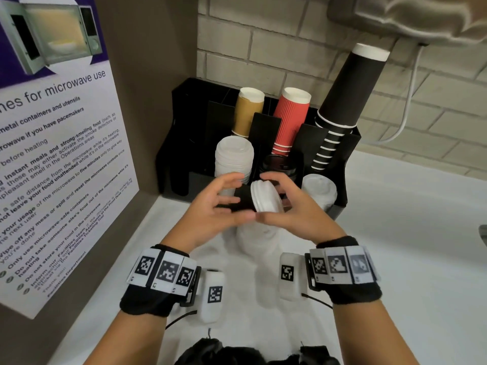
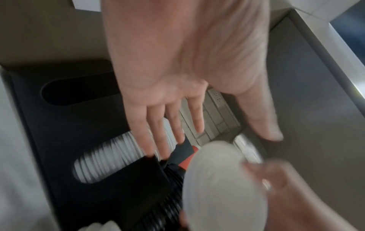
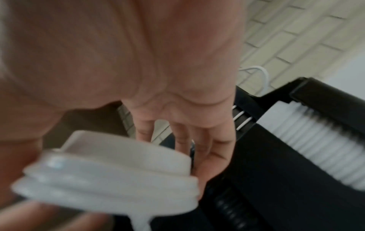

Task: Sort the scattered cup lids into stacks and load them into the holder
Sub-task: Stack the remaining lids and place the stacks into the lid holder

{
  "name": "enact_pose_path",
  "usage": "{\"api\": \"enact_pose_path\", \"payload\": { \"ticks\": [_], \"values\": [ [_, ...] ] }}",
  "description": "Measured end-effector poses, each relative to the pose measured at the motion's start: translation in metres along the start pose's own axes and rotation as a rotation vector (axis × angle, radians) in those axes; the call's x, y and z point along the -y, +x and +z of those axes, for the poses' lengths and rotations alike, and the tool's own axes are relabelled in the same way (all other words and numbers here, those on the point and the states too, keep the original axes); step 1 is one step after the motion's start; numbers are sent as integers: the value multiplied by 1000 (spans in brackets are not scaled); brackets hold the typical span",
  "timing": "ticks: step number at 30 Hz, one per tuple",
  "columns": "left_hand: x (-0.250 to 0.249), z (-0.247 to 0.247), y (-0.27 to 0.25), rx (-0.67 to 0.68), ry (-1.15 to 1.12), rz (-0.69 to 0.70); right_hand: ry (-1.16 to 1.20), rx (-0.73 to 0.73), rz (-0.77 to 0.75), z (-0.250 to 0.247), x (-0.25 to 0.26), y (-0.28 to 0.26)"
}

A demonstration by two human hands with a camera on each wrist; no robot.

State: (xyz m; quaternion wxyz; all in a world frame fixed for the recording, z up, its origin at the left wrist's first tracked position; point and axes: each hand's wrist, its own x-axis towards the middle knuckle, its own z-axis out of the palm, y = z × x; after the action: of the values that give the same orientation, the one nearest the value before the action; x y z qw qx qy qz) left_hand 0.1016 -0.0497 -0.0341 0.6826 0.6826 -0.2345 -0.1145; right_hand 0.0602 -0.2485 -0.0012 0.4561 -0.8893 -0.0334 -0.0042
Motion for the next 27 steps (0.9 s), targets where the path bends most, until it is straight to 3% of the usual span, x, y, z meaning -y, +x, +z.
{"api": "enact_pose_path", "payload": {
  "ticks": [3,19,21,24,27],
  "values": [
    [1,12,-1,131,-51,-6,216,39,-42,-2,12,-10],
    [1,19,2,116,-70,52,320,-17,-108,-6,9,-17],
    [0,15,1,81,-48,43,269,-118,-131,-20,6,-11],
    [-1,6,1,-12,-56,38,77,-386,-114,-62,-6,-1],
    [2,-3,3,-107,-21,50,-156,-424,-51,-96,-27,9]
  ]
}}
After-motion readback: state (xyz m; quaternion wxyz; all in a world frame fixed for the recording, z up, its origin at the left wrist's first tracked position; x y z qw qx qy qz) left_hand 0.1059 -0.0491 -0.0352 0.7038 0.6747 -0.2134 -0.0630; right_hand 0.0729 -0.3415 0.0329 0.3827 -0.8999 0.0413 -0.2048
